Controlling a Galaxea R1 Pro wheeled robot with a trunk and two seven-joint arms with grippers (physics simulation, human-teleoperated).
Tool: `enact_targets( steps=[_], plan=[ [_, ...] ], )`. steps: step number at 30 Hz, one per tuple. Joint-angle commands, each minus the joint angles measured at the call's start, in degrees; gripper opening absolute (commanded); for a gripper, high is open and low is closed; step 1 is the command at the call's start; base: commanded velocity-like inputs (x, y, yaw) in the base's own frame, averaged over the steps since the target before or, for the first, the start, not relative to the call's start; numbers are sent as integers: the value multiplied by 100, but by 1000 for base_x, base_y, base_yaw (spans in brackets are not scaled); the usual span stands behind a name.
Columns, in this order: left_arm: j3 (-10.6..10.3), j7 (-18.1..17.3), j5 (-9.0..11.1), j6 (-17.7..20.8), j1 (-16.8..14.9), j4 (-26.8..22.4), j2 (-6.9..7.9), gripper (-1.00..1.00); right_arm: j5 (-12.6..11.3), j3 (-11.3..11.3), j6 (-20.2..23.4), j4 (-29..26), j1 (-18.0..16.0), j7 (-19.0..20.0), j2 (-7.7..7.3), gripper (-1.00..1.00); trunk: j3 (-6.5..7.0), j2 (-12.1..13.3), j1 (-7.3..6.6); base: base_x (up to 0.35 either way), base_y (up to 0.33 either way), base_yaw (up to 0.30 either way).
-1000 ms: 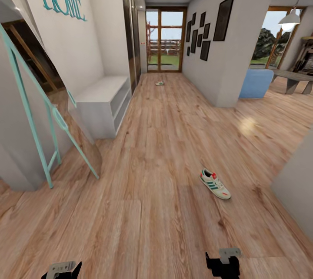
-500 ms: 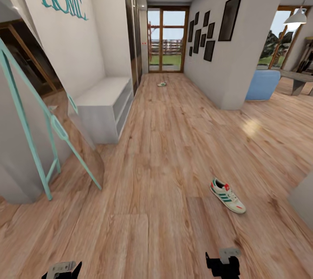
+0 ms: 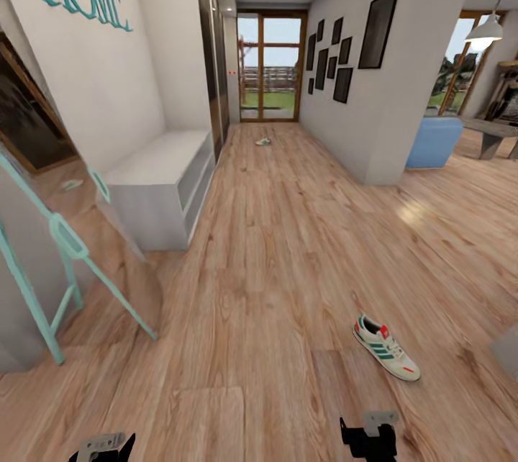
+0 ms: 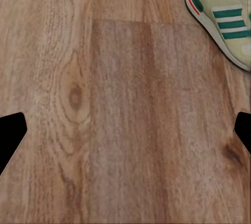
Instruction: Pick up the two gym shoes and the two sandals from the corridor floor and place them onto the hallstand (shoe rack) in the corridor, making sure they are on the rack and not on the floor. Arrange them so the two gym shoes are next to each other and the two sandals are next to each other.
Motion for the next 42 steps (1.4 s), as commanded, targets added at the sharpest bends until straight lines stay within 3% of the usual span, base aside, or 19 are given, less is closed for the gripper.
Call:
enact_targets(
  steps=[1, 11, 42],
  plan=[
    [49, -30, -58, -25, -4, 3, -3, 100, -7, 49, -10, 6, -5, -35, -1, 100, -1, -2, 3, 337, 2, -197],
    [49, -30, -58, -25, -4, 3, -3, 100, -7, 50, -10, 5, -1, -35, 2, 100, 32, -2, 3, 338, 1, -158],
    [49, -30, -58, -30, -4, 3, 6, 100, -7, 49, -9, 3, -3, -35, 4, 100, 35, -2, 3, 338, 0, -4]
  ],
)
